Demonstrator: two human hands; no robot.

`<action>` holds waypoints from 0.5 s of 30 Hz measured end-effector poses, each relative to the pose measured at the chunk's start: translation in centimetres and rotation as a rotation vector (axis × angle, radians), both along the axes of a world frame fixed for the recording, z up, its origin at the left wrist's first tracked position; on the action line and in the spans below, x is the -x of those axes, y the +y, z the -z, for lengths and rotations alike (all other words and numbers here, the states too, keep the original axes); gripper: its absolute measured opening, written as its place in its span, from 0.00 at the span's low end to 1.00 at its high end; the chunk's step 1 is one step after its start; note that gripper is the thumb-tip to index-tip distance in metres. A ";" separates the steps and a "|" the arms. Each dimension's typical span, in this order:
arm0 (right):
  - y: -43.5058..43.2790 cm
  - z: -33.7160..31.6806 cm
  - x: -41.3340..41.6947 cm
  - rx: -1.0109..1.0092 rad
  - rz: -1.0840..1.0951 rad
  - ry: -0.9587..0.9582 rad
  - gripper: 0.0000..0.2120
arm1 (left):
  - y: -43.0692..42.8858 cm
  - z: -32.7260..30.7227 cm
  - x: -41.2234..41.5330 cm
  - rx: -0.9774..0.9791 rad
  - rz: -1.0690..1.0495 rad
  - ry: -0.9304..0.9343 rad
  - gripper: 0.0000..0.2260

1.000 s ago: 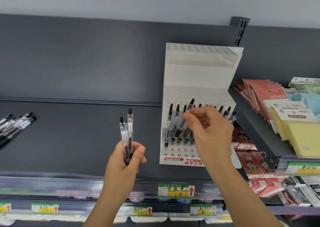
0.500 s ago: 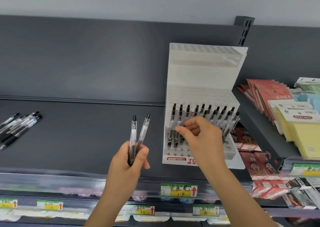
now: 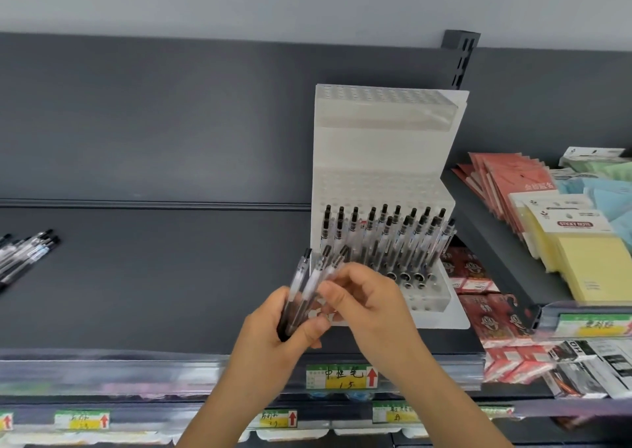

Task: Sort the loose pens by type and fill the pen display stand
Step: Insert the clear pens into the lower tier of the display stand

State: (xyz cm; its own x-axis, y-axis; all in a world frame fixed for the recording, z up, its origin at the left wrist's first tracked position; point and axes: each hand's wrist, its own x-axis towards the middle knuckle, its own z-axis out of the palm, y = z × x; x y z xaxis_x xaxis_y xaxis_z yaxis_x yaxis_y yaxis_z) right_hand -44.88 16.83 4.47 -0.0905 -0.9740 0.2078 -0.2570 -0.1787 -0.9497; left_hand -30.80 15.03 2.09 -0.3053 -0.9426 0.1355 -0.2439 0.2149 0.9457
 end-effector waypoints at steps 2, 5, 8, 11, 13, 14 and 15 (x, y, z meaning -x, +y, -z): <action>0.1 0.0 0.4 0.002 0.011 -0.070 0.06 | -0.1 -0.2 -0.1 0.014 -0.027 0.026 0.13; 0.0 -0.5 1.3 0.008 0.097 -0.180 0.05 | -0.4 0.1 -0.4 0.013 -0.120 0.072 0.16; -0.3 -1.2 2.9 0.037 0.260 -0.228 0.05 | -0.7 0.2 -1.1 0.029 -0.237 0.095 0.13; -0.7 -1.7 4.5 0.124 0.398 -0.095 0.04 | -1.0 0.1 -1.7 0.022 -0.305 0.144 0.10; -0.9 -1.7 4.8 0.172 0.437 0.050 0.04 | -1.2 0.1 -1.7 0.027 -0.297 0.134 0.09; -1.0 -1.6 4.9 0.181 0.445 0.127 0.03 | -1.2 0.2 -1.6 0.029 -0.288 0.123 0.09; -1.1 -1.4 4.8 0.183 0.447 0.207 0.03 | -1.2 0.2 -1.6 0.029 -0.280 0.115 0.09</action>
